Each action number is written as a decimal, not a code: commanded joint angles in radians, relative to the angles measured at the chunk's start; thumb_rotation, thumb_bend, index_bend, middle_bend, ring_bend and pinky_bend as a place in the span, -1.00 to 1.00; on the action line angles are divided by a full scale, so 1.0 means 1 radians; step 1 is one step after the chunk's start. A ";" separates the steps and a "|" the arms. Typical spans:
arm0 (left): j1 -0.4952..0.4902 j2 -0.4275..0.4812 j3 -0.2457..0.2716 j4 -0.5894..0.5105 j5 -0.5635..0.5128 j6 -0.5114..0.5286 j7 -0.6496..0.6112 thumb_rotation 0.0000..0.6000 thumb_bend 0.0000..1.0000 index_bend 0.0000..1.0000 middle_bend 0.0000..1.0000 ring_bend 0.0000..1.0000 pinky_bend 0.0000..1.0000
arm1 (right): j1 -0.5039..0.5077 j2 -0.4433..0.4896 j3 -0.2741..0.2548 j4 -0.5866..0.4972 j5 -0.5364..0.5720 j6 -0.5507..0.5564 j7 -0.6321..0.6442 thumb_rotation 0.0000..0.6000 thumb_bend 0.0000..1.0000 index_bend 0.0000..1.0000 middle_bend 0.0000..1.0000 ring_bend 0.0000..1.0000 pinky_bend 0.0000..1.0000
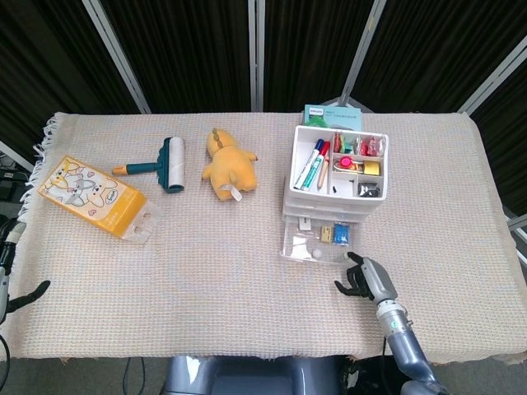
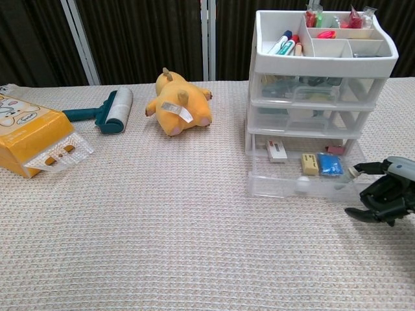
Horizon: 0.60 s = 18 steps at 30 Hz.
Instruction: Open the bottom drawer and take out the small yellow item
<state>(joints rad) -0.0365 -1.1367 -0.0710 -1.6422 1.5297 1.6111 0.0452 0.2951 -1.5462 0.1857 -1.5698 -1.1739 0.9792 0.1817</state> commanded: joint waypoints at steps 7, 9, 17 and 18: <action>0.002 0.000 0.001 -0.002 0.004 0.004 0.002 1.00 -0.67 -1.00 -1.00 -1.00 -1.00 | -0.020 0.030 -0.036 -0.027 -0.022 0.020 0.004 1.00 -0.54 -0.15 0.72 0.74 0.40; 0.002 0.000 0.002 -0.002 0.005 0.004 0.002 1.00 -0.67 -1.00 -1.00 -1.00 -1.00 | -0.021 0.034 -0.040 -0.030 -0.021 0.022 0.004 1.00 -0.54 -0.18 0.72 0.74 0.40; 0.002 0.001 0.002 -0.001 0.004 0.003 -0.001 1.00 -0.67 -1.00 -1.00 -1.00 -1.00 | -0.019 0.038 -0.050 -0.032 -0.031 0.024 0.014 1.00 -0.55 -0.55 0.72 0.74 0.40; 0.003 0.001 0.001 0.000 0.004 0.004 -0.002 1.00 -0.67 -1.00 -1.00 -1.00 -1.00 | -0.019 0.038 -0.052 -0.033 -0.035 0.026 0.018 1.00 -0.55 -0.58 0.72 0.74 0.40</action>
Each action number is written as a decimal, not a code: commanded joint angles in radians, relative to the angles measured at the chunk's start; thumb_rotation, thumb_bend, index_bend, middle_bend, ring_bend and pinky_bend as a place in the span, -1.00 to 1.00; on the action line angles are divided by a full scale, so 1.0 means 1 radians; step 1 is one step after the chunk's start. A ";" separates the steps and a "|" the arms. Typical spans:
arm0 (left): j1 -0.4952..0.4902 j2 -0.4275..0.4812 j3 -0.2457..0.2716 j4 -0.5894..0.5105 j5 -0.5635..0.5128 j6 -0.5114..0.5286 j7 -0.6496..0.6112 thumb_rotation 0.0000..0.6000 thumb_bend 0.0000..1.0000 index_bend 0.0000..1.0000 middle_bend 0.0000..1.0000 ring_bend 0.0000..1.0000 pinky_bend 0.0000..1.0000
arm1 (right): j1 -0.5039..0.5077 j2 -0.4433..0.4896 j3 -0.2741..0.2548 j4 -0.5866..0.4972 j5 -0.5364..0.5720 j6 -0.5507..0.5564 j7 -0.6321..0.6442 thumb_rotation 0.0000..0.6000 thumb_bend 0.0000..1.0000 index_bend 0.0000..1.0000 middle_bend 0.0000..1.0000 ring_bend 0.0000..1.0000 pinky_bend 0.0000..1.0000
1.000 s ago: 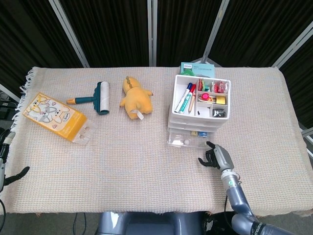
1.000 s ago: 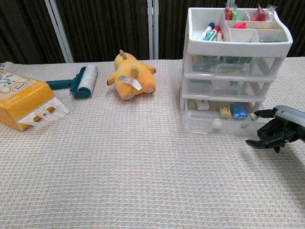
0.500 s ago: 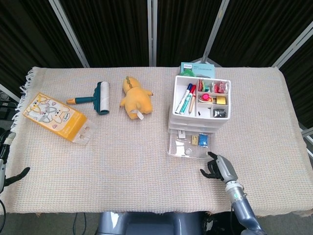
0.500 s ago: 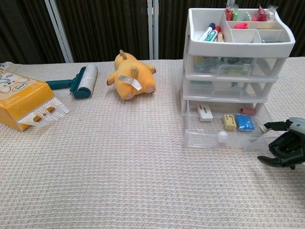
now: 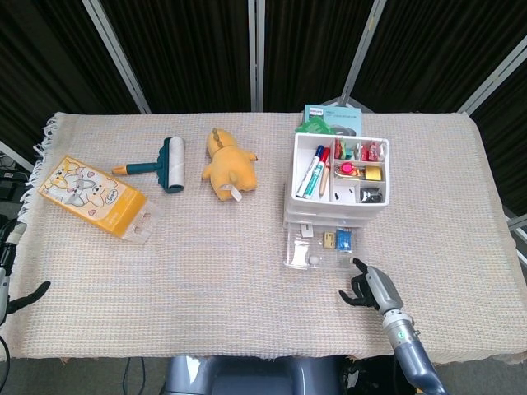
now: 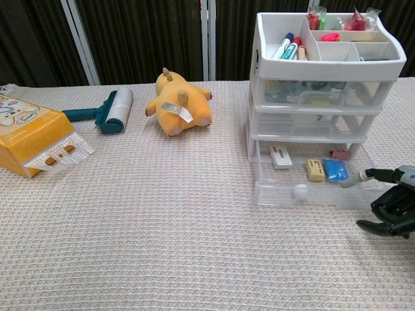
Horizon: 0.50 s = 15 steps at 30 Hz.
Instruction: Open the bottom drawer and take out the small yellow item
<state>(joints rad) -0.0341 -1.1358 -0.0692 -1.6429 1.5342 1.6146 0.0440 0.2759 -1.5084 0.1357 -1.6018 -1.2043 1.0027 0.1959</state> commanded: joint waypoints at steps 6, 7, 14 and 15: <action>0.000 0.000 0.000 0.001 0.000 0.001 -0.002 1.00 -0.67 -1.00 -1.00 -1.00 -1.00 | -0.002 0.004 -0.007 -0.009 -0.025 0.018 0.017 1.00 -0.55 -0.68 0.72 0.74 0.40; 0.001 0.000 -0.001 0.001 0.001 0.002 -0.002 1.00 -0.67 -1.00 -1.00 -1.00 -1.00 | -0.003 0.006 -0.008 -0.014 -0.027 0.020 0.019 1.00 -0.55 -0.68 0.72 0.74 0.40; 0.003 0.002 -0.001 0.000 0.001 0.005 -0.003 1.00 -0.67 -1.00 -1.00 -1.00 -1.00 | 0.014 0.052 -0.009 -0.096 -0.045 0.025 -0.025 1.00 -0.55 -0.76 0.73 0.74 0.40; 0.003 0.002 -0.001 -0.001 0.001 0.005 -0.003 1.00 -0.67 -1.00 -1.00 -1.00 -1.00 | 0.018 0.057 -0.008 -0.108 -0.040 0.024 -0.040 1.00 -0.55 -0.76 0.73 0.74 0.40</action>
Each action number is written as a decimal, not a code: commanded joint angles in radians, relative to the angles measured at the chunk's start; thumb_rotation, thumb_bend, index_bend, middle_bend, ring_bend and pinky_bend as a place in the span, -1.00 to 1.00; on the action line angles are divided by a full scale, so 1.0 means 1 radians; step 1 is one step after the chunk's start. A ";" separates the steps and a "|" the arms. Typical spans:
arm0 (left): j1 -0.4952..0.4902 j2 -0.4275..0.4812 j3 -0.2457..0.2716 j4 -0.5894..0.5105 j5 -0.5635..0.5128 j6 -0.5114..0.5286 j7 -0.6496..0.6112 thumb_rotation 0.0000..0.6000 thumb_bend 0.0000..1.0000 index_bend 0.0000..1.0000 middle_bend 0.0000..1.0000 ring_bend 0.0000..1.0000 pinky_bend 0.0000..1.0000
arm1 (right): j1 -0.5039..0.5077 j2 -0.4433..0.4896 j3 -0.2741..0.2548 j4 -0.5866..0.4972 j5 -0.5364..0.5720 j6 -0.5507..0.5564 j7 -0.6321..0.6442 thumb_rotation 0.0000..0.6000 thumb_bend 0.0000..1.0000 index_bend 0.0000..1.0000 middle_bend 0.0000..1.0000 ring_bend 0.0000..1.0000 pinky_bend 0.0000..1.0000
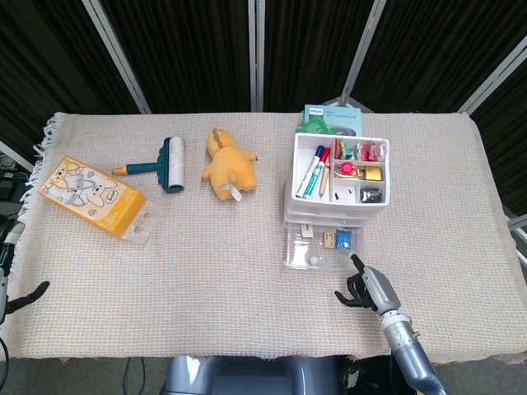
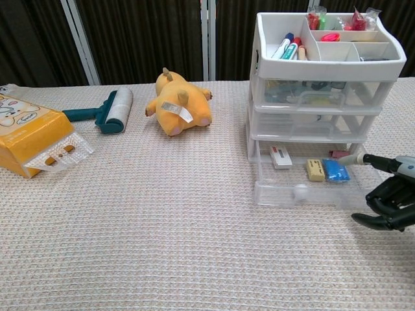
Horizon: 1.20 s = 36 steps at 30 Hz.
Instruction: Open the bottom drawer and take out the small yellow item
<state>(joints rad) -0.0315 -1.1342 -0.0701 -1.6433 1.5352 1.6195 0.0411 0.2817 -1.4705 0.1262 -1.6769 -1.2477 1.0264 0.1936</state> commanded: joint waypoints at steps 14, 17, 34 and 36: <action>0.001 0.005 0.000 0.000 -0.004 -0.004 -0.005 1.00 -0.67 -1.00 -1.00 -1.00 -1.00 | 0.143 0.069 0.056 -0.140 0.276 -0.076 -0.345 1.00 -0.55 -0.86 0.76 0.76 0.40; 0.001 0.006 -0.001 0.000 -0.005 -0.004 -0.007 1.00 -0.67 -1.00 -1.00 -1.00 -1.00 | 0.180 0.065 0.068 -0.141 0.365 -0.085 -0.402 1.00 -0.55 -0.88 0.76 0.76 0.40; -0.003 0.011 -0.002 -0.002 -0.016 -0.019 -0.009 1.00 -0.67 -1.00 -1.00 -1.00 -1.00 | 0.381 0.062 0.073 -0.137 0.787 -0.080 -0.608 1.00 -0.55 -0.93 0.77 0.78 0.41; -0.003 0.011 -0.002 -0.002 -0.016 -0.019 -0.008 1.00 -0.67 -1.00 -1.00 -1.00 -1.00 | 0.397 0.060 0.070 -0.129 0.814 -0.081 -0.619 1.00 -0.55 -0.93 0.77 0.78 0.41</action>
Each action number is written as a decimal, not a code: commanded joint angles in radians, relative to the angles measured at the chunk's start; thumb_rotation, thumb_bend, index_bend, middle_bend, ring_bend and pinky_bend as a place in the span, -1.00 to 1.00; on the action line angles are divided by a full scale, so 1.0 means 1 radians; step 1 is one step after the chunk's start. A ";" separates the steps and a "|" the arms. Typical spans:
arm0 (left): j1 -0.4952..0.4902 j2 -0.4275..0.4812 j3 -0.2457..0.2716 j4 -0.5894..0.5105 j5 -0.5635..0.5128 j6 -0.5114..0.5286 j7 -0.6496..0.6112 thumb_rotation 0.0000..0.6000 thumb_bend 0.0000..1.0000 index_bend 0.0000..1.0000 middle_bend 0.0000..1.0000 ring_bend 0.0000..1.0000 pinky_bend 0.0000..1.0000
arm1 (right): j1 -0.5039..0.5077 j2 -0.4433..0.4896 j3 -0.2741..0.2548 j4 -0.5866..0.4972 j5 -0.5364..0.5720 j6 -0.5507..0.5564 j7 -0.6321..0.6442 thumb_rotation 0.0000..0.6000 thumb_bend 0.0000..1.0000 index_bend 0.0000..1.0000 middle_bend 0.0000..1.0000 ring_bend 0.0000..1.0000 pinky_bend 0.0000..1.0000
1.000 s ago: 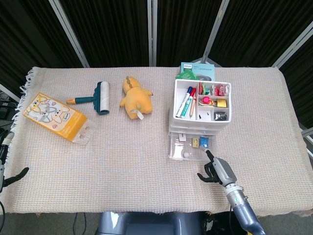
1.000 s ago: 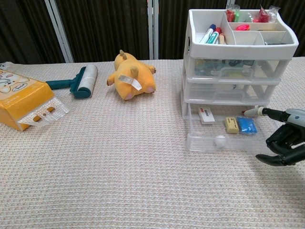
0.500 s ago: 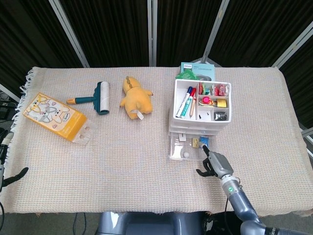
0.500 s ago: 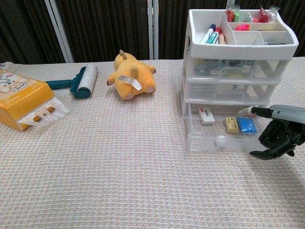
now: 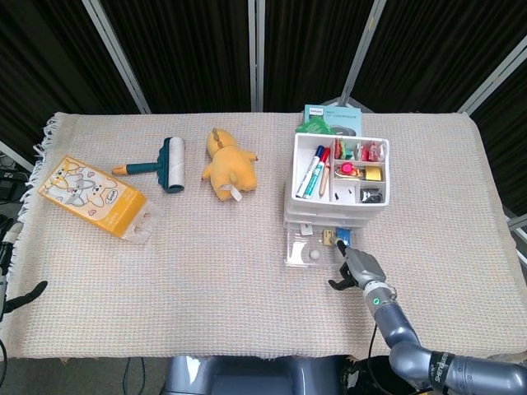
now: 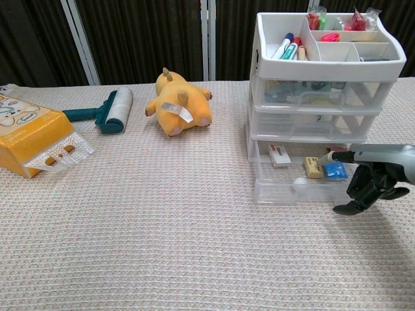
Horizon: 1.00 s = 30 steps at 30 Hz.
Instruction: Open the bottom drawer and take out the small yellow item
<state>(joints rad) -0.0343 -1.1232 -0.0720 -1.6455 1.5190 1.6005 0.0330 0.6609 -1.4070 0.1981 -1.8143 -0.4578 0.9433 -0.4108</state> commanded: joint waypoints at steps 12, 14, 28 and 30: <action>-0.001 0.002 -0.001 0.000 -0.006 -0.005 -0.001 1.00 -0.67 -1.00 -1.00 -1.00 -1.00 | 0.089 0.036 -0.025 -0.078 0.125 0.089 -0.109 1.00 -0.55 -0.97 0.78 0.79 0.42; -0.001 0.002 0.001 -0.002 -0.001 -0.004 0.002 1.00 -0.67 -1.00 -1.00 -1.00 -1.00 | 0.105 0.051 -0.021 -0.107 0.145 0.116 -0.131 1.00 -0.55 -0.98 0.79 0.80 0.43; -0.002 0.002 0.001 -0.003 -0.004 -0.007 0.006 1.00 -0.67 -1.00 -1.00 -1.00 -1.00 | 0.206 0.053 -0.009 -0.124 0.308 0.165 -0.233 1.00 0.11 -1.00 0.84 0.87 0.49; -0.002 0.002 0.001 -0.002 -0.005 -0.008 0.006 1.00 -0.67 -1.00 -1.00 -1.00 -1.00 | 0.218 0.047 -0.008 -0.116 0.327 0.170 -0.246 1.00 0.20 -1.00 0.86 0.89 0.52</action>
<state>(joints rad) -0.0366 -1.1209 -0.0714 -1.6479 1.5144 1.5922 0.0388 0.8666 -1.3542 0.1876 -1.9375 -0.1451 1.1072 -0.6446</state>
